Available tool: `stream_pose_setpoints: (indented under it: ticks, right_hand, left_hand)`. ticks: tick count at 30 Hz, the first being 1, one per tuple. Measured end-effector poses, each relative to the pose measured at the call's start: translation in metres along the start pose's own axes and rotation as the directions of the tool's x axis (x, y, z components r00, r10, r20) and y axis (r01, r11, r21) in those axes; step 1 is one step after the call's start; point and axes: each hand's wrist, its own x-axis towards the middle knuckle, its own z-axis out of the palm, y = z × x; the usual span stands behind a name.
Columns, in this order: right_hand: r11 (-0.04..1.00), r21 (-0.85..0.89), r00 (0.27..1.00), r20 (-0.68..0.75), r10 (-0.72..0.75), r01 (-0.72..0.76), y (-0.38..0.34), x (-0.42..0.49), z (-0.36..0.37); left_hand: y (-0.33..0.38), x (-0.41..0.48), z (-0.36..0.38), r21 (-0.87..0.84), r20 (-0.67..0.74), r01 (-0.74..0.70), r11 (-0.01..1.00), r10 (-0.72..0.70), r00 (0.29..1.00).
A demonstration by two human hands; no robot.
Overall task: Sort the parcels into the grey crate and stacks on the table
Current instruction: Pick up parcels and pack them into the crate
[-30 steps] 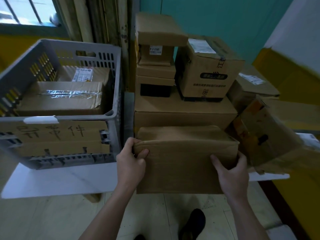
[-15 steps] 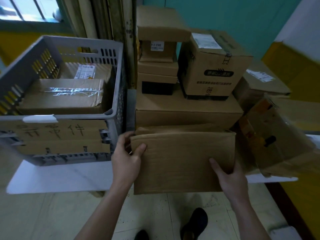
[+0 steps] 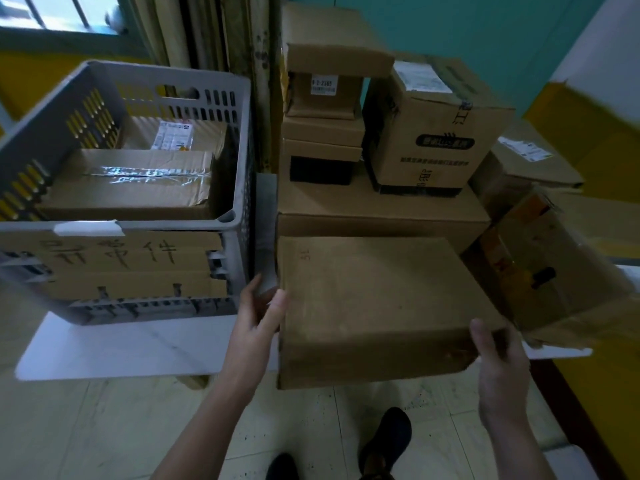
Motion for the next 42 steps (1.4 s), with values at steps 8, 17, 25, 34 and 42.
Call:
stream_pose_setpoints:
  ticks: [8, 17, 25, 34, 42]
  right_hand:
    - [0.984, -0.156, 0.996, 0.010, -0.088, 0.089, -0.006, -0.001, 0.009]
    - [0.977, -0.196, 0.997, 0.009, -0.082, 0.082, -0.003, 0.000, 0.011]
    - [0.980, -0.175, 0.995, 0.019, -0.094, 0.096, 0.001, 0.003, 0.010]
    - [0.966, -0.235, 0.994, 0.037, -0.104, 0.110, 0.005, 0.006, 0.011]
    - [0.989, -0.082, 0.983, 0.146, -0.110, 0.123, -0.004, 0.004, 0.002]
  left_hand:
    - [0.010, -0.006, 0.008, 0.197, 0.067, -0.138, 0.971, 0.127, 0.990]
    - [0.005, -0.008, 0.014, 0.305, 0.015, -0.113, 0.946, 0.114, 0.993]
    - [0.003, -0.006, 0.016, 0.303, -0.017, -0.090, 0.949, 0.100, 0.995]
    - [-0.007, -0.005, 0.013, 0.267, -0.023, -0.032, 0.963, 0.040, 0.999]
    - [-0.006, -0.008, 0.008, 0.063, -0.059, 0.032, 0.997, -0.028, 0.998]
